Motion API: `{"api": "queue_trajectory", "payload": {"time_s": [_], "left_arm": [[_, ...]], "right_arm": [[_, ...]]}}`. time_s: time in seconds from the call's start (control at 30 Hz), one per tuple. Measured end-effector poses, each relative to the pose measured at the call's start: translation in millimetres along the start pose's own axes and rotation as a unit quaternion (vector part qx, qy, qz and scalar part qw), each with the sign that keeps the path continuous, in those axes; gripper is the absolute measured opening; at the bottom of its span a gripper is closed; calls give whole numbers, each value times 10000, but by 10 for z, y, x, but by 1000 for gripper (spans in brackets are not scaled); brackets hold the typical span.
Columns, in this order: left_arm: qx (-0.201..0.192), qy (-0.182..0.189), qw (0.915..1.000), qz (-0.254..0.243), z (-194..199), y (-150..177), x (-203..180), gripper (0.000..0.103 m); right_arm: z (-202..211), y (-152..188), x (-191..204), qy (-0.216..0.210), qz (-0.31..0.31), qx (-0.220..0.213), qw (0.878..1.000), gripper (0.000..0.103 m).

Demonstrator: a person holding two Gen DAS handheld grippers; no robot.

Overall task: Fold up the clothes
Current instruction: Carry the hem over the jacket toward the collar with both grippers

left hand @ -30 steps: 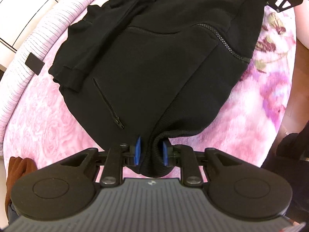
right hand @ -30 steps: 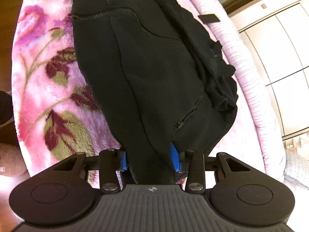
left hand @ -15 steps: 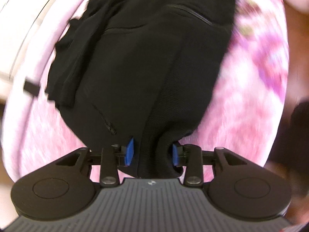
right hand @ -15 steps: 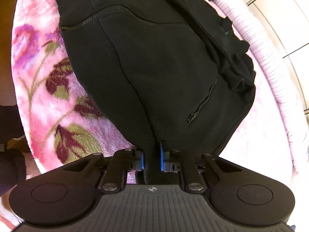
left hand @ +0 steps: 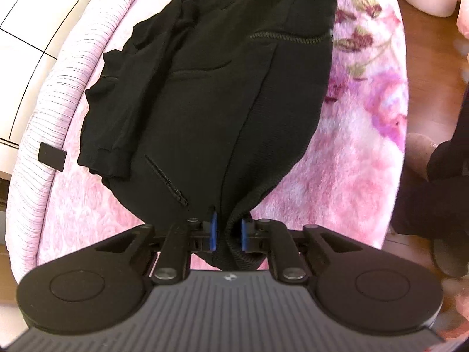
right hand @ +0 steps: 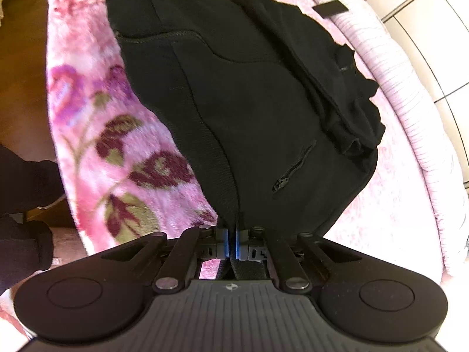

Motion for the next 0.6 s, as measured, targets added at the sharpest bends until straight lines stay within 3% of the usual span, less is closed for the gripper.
{"api": "queue_trajectory", "payload": {"time_s": [0.13, 0.43, 0.53, 0.6], "left_arm": [[8, 175, 9998, 59, 230, -45, -57, 11], [266, 1301, 9893, 599, 1063, -258, -465, 11], [319, 1379, 9867, 801, 1195, -412, -232, 11], [306, 1404, 9825, 1182, 1163, -510, 185, 11]], "right_arm": [[250, 8, 73, -242, -71, 71, 9997, 3], [1113, 187, 274, -1114, -227, 387, 9928, 3], [1197, 19, -92, -1123, -155, 247, 9932, 3], [1252, -93, -338, -1128, -106, 153, 9934, 2]]}}
Point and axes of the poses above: each gripper's, at about its wrist camera, not at the fingertips, and z roughly against the way its jaws point, x to its left, y to its underside, the point moved 2 cm from there along -z, roughly the way its jaws point, and after that the axes turned 9 degrees about -x, right-handed, at the moved point
